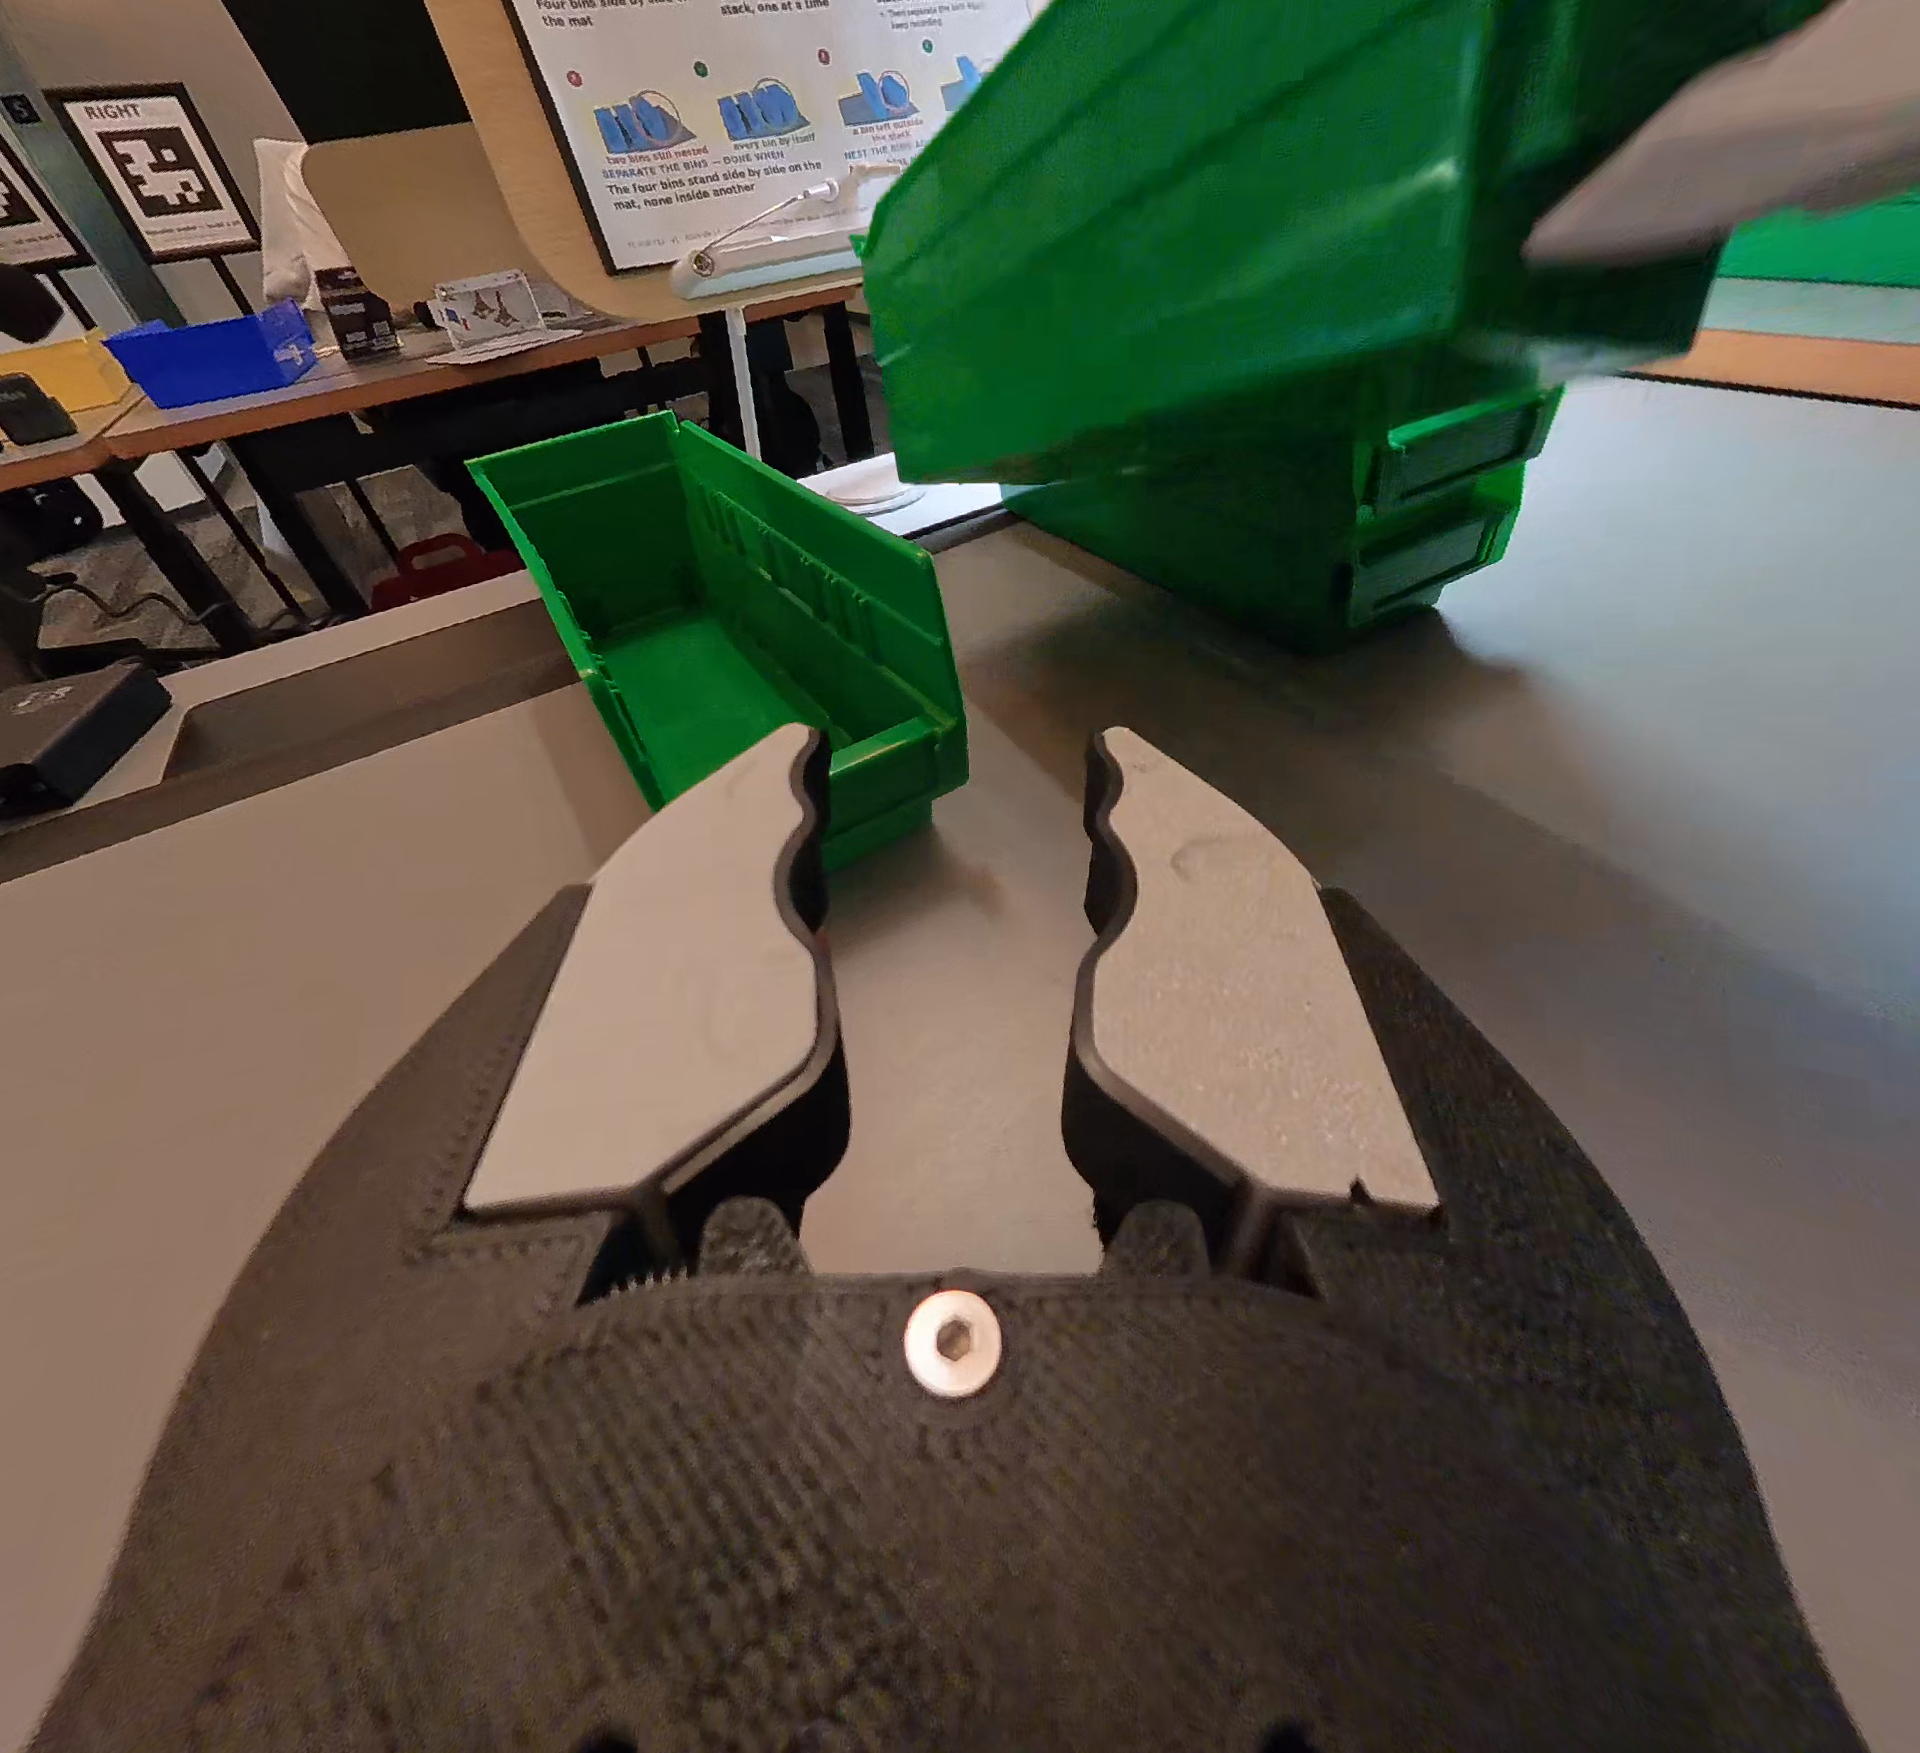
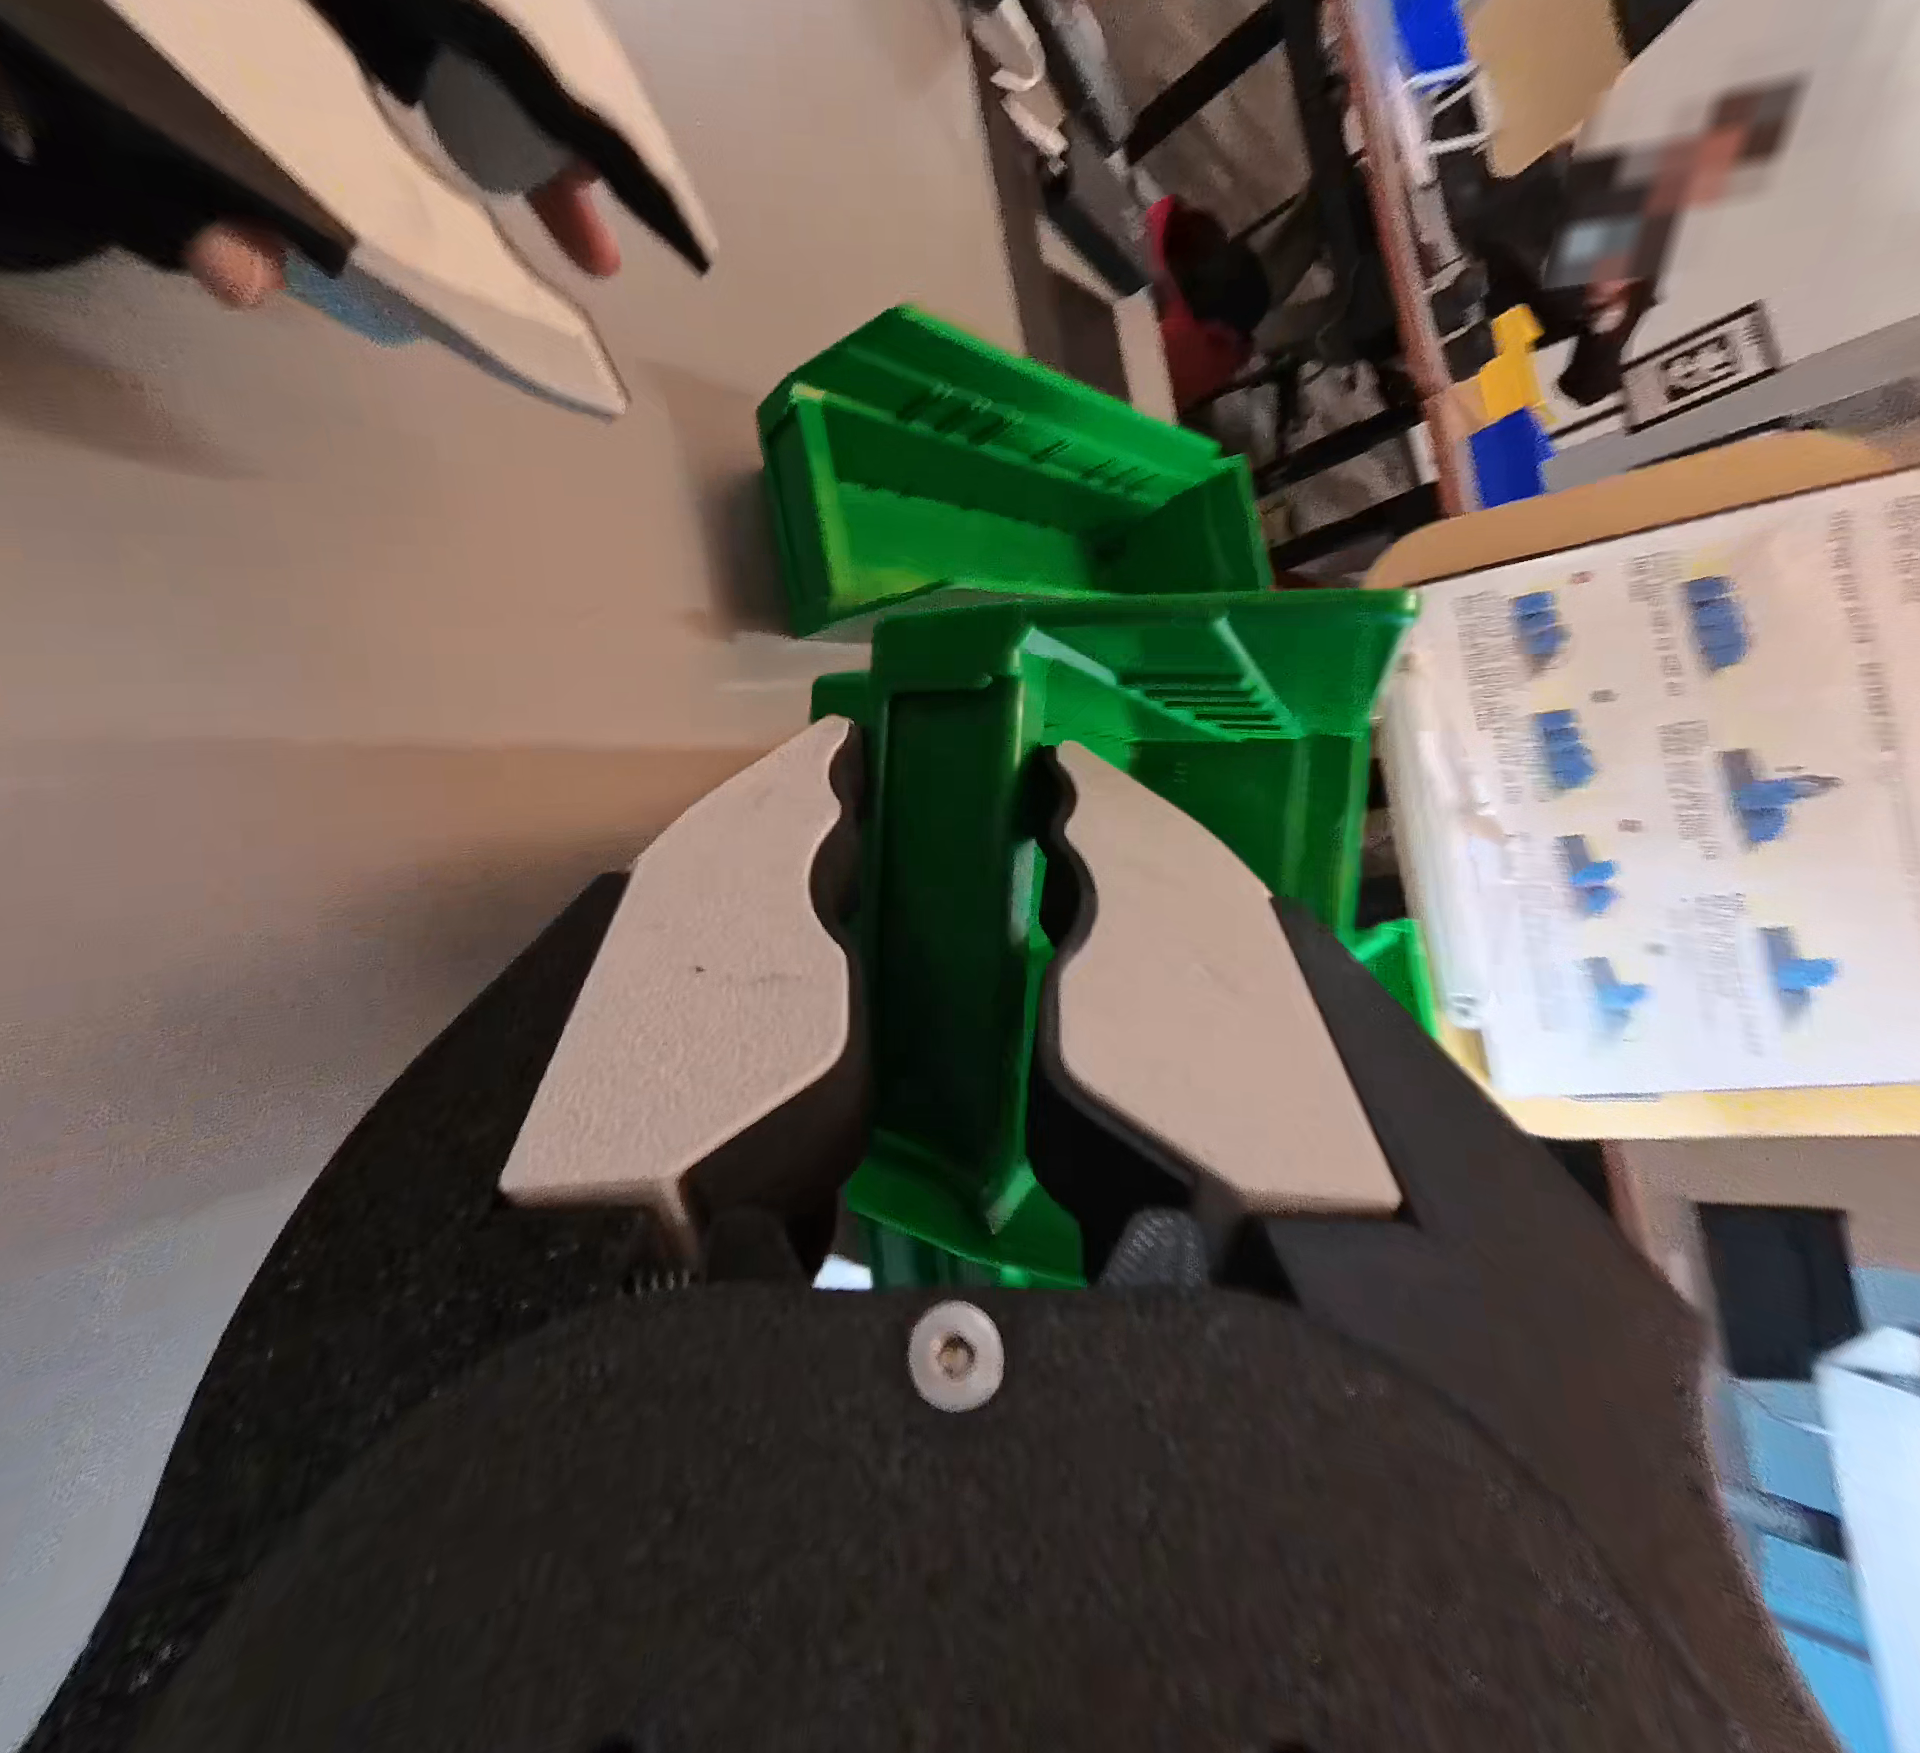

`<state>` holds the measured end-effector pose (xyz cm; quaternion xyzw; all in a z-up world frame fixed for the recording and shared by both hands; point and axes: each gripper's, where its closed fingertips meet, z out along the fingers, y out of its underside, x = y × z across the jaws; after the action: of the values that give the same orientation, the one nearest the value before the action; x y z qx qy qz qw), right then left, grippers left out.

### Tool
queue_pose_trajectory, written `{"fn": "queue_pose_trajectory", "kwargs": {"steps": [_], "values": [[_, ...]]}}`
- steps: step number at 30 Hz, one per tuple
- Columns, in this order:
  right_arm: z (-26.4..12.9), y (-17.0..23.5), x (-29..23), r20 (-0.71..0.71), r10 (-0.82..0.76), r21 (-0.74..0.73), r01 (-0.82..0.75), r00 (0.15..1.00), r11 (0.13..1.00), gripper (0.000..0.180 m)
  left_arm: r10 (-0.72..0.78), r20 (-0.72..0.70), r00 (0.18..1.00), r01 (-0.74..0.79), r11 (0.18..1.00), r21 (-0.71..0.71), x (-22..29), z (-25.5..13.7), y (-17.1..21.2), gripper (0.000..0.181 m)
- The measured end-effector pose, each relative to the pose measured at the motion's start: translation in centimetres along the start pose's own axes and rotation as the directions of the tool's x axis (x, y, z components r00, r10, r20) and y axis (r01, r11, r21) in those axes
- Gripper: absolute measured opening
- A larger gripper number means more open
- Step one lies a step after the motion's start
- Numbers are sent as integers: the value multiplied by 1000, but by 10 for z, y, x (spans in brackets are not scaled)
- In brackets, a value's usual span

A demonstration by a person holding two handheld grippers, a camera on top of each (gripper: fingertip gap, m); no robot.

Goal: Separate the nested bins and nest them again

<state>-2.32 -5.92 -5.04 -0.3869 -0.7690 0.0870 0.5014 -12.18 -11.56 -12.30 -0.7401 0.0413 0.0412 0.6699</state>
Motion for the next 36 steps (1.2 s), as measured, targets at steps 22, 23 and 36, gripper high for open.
{"fn": "queue_pose_trajectory", "kwargs": {"steps": [22, 23, 36], "values": [[-85, 9, 134, -216, -167, -76, 154, 962, 985, 3, 11, -16, 1000, -11, 1000, -12, 4, 2, 3, 45], [-81, 11, 122, -154, -136, -64, 128, 979, 990, 4, 10, -15, 1000, -10, 1000, -10, 4, 1, 2, 45], [-83, 2, 105, -231, -177, -5, 181, 957, 984, 4, 14, -14, 1000, -14, 1000, -19, 4, 3, 5, 44]]}}
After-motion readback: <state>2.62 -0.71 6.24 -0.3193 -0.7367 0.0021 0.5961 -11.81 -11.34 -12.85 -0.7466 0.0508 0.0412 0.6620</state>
